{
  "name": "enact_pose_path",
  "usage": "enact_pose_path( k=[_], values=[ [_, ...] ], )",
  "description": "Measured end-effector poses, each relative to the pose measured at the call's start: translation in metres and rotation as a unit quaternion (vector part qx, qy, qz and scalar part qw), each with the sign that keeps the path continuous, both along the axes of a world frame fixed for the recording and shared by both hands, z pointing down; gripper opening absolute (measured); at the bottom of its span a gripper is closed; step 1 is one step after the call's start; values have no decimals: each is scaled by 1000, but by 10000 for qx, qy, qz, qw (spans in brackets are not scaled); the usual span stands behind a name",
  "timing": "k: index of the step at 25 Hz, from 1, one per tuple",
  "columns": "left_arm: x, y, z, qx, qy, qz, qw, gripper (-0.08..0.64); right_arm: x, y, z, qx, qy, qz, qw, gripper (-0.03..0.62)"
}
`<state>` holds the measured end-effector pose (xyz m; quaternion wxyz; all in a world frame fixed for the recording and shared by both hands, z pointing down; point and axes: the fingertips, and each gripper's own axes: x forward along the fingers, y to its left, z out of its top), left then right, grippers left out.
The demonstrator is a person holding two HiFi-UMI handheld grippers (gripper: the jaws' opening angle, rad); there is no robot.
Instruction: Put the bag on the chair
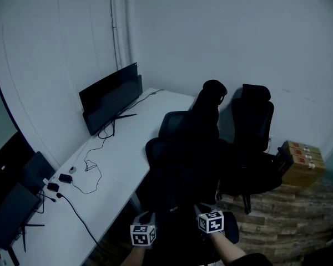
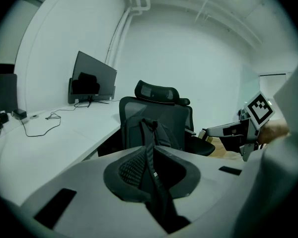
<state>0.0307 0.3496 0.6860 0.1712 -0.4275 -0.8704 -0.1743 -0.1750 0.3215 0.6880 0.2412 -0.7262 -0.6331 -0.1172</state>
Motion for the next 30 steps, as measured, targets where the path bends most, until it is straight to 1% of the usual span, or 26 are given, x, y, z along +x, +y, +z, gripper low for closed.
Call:
enact_pose_path(
  k=[4, 9, 15, 20, 24, 30],
  values=[
    [18, -38, -8, -188, 30, 94, 9998, 36, 17, -38, -12, -119, -79, 66, 9999, 64],
    [33, -82, -18, -251, -34, 251, 9994, 28, 37, -83, -23, -230, -91, 82, 9997, 63],
    [46, -127, -26, -282, -113, 307, 9991, 23, 56, -130, -26, -276, -95, -25, 9996, 61],
    [51, -160, -30, -313, -172, 249, 9991, 21, 61, -163, -30, -337, -1, -138, 9993, 61],
    [51, -187, -36, -379, -164, 194, 9990, 20, 61, -192, -39, -413, -153, -322, 9985, 61],
    [40, -235, -42, -497, -154, 169, 9985, 20, 52, -238, -43, -487, -278, -573, 9968, 61]
  ],
)
